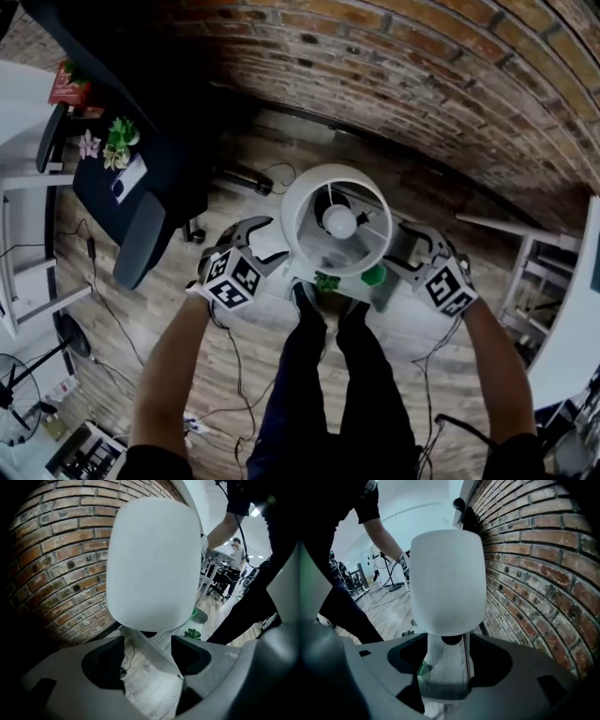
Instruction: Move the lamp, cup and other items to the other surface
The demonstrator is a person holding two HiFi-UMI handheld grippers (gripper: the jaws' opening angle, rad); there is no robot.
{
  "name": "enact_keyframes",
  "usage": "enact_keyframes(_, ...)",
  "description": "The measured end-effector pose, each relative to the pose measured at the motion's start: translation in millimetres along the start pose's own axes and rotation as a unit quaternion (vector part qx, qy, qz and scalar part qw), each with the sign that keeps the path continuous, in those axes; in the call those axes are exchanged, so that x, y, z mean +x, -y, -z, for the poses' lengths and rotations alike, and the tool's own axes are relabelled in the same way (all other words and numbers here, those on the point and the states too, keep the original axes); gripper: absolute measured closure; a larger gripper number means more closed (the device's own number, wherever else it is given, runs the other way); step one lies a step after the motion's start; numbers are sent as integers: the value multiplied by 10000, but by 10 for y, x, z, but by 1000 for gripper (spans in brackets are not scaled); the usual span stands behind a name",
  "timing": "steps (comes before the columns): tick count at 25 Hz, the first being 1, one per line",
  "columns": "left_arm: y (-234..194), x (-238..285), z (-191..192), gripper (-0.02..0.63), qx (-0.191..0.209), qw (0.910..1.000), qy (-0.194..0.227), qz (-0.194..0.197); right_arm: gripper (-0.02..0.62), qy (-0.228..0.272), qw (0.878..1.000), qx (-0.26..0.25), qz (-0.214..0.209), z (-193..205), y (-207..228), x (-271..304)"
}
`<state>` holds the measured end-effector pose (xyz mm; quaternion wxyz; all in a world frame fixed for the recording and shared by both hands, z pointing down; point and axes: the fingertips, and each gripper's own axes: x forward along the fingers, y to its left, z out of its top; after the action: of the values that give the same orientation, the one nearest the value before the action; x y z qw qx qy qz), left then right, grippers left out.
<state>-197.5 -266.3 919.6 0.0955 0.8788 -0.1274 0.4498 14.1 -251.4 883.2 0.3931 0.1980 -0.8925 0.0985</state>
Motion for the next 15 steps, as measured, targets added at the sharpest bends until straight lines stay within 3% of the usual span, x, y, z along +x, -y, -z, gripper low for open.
enact_keyframes(6,-89,277,73,305,228,9997,68,92,297,-227,9994,-213,-157,268,13,329)
enact_keyframes(15,-47,451,-27,285,596,9978,155,238,227,3,9974,-504,-508,204,9,609)
